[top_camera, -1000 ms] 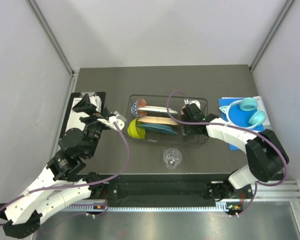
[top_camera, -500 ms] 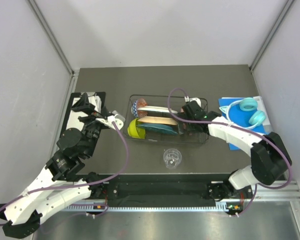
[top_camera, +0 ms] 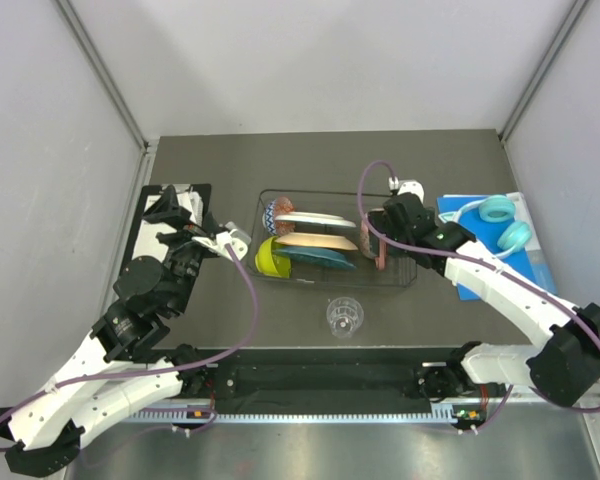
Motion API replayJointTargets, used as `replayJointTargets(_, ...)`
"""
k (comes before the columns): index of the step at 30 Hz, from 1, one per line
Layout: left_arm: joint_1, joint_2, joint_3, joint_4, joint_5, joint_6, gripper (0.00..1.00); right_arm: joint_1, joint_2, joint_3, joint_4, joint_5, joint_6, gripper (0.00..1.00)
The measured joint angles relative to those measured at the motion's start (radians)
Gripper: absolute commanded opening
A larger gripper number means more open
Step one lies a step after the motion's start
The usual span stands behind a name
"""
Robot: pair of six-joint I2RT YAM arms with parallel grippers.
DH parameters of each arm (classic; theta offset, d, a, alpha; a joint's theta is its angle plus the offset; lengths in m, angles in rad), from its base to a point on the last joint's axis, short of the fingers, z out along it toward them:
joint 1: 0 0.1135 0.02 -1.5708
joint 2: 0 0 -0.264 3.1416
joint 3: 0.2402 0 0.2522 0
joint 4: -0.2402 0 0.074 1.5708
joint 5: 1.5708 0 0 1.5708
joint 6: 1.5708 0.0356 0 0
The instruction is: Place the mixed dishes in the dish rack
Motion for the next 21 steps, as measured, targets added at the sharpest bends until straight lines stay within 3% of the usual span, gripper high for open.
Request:
replayJointTargets(11,0.0,0.0,0.0,0.001,0.0,0.014,0.99,0.021,0.02,-0.021,0.005,0.123,-0.053,1.0)
replayJointTargets(12,0.0,0.0,-0.001,0.002,0.0,0.014,0.99,0.035,0.021,-0.021,0.01,0.129,-0.055,0.94)
replayJointTargets(14,0.0,0.0,-0.003,0.006,0.0,0.014,0.99,0.062,0.017,-0.021,0.027,0.125,-0.064,0.68)
replayJointTargets(15,0.0,0.0,-0.004,0.006,0.0,0.014,0.99,0.073,0.014,-0.021,0.036,0.117,-0.068,0.38)
replayJointTargets(16,0.0,0.0,-0.005,0.006,0.0,0.014,0.99,0.08,0.011,-0.021,0.043,0.108,-0.072,0.27)
replayJointTargets(17,0.0,0.0,-0.005,0.007,0.0,0.014,0.99,0.083,0.008,-0.021,0.048,0.1,-0.074,0.24)
replayJointTargets(21,0.0,0.0,-0.009,0.007,0.0,0.014,0.99,0.087,0.001,-0.021,0.061,0.08,-0.056,0.24)
